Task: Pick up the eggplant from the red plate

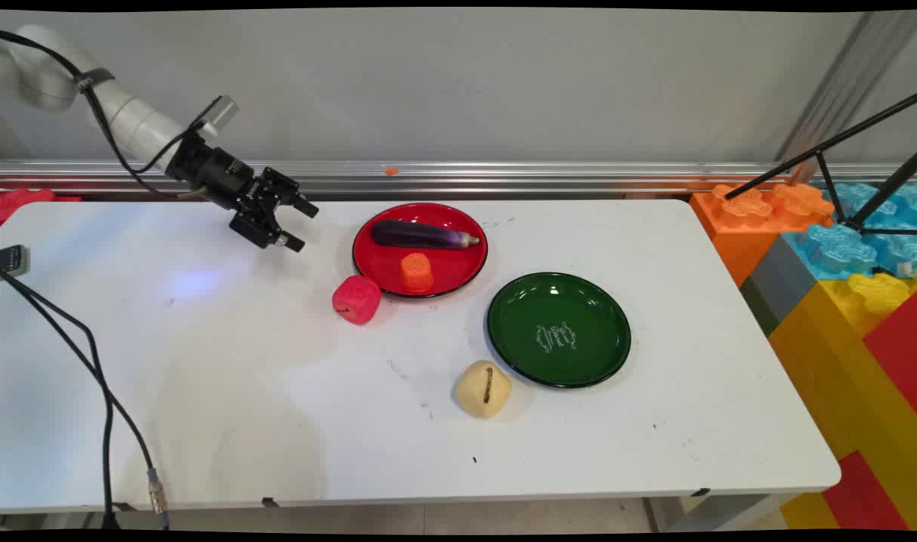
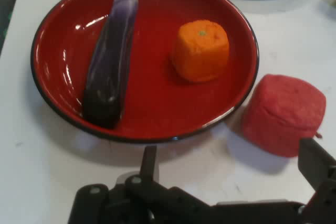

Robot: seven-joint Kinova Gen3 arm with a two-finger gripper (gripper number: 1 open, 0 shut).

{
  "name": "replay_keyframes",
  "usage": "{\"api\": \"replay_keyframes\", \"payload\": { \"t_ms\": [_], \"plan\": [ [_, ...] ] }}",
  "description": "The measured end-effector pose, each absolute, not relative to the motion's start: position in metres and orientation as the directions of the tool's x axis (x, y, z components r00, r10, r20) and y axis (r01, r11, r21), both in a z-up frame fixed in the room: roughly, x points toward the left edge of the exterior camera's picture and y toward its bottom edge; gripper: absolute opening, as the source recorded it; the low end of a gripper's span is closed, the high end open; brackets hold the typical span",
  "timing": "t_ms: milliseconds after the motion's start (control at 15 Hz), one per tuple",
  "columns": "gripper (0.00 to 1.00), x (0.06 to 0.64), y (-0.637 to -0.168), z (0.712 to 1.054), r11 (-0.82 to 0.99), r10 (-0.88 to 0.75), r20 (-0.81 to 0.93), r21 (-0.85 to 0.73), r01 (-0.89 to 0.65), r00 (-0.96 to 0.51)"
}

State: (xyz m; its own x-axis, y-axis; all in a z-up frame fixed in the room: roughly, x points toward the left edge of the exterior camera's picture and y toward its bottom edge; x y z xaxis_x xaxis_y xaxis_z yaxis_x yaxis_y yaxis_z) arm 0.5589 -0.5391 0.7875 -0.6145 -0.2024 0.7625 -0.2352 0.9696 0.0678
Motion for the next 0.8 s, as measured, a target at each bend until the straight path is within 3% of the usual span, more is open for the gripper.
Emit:
{"api": "replay_keyframes", "payload": {
  "t_ms": [800],
  "plan": [
    [1.00,0.498,-0.590,0.794,0.951,-0.243,0.761,0.066,-0.301,-0.601]
  ]
}}
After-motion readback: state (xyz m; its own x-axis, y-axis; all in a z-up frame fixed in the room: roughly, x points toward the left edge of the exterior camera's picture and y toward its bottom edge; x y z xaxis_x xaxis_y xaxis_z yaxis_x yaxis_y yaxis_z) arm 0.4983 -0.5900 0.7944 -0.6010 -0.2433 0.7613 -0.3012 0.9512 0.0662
